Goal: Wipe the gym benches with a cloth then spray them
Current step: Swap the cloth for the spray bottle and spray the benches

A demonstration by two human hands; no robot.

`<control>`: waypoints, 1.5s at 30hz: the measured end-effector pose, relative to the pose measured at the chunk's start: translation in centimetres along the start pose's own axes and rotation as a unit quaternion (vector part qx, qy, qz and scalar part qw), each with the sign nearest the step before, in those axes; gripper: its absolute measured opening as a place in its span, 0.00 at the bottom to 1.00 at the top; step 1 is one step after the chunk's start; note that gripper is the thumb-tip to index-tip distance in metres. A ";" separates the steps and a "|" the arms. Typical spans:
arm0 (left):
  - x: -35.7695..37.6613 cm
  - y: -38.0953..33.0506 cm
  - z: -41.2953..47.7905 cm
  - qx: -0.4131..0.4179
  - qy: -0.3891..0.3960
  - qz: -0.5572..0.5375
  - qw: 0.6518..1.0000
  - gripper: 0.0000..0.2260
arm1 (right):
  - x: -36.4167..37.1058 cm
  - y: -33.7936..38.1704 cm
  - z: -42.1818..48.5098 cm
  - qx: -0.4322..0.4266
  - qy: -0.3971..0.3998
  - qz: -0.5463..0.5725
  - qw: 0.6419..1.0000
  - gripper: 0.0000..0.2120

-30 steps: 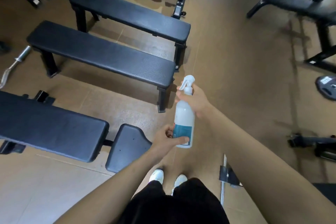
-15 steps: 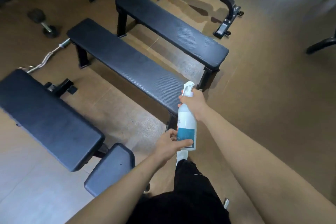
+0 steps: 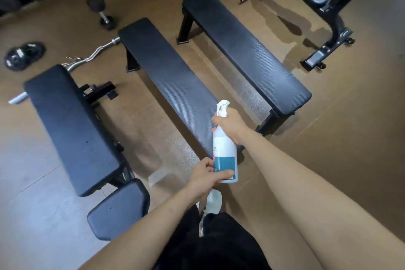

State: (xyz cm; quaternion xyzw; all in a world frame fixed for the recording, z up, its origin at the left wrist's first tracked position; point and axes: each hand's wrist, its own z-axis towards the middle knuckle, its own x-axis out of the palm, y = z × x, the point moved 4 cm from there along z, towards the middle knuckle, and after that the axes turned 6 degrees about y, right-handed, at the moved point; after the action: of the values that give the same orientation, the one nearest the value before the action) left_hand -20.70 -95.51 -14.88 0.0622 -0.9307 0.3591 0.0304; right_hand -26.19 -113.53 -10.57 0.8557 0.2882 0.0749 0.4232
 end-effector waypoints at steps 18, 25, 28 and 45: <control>-17.2 -11.4 7.9 0.025 0.003 -0.107 0.994 0.36 | 11.4 16.0 17.0 -0.014 0.081 -0.074 0.994 0.06; -29.4 -16.6 11.5 0.022 -0.016 -0.094 0.995 0.29 | 18.5 23.2 26.1 0.001 0.047 -0.154 0.987 0.06; -33.1 -18.8 12.6 0.018 -0.016 -0.096 0.995 0.21 | 21.1 25.7 29.5 -0.005 0.040 -0.166 0.985 0.11; -44.3 -28.1 19.7 -0.012 -0.130 -0.045 0.990 0.32 | 24.9 35.2 41.8 -0.002 0.078 -0.069 0.995 0.11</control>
State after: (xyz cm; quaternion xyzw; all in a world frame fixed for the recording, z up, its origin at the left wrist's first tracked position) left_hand 26.85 -125.20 -15.29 0.1500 -0.9273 0.3350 -0.0736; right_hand 24.97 -144.90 -12.82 0.8243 0.3786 0.1126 0.4056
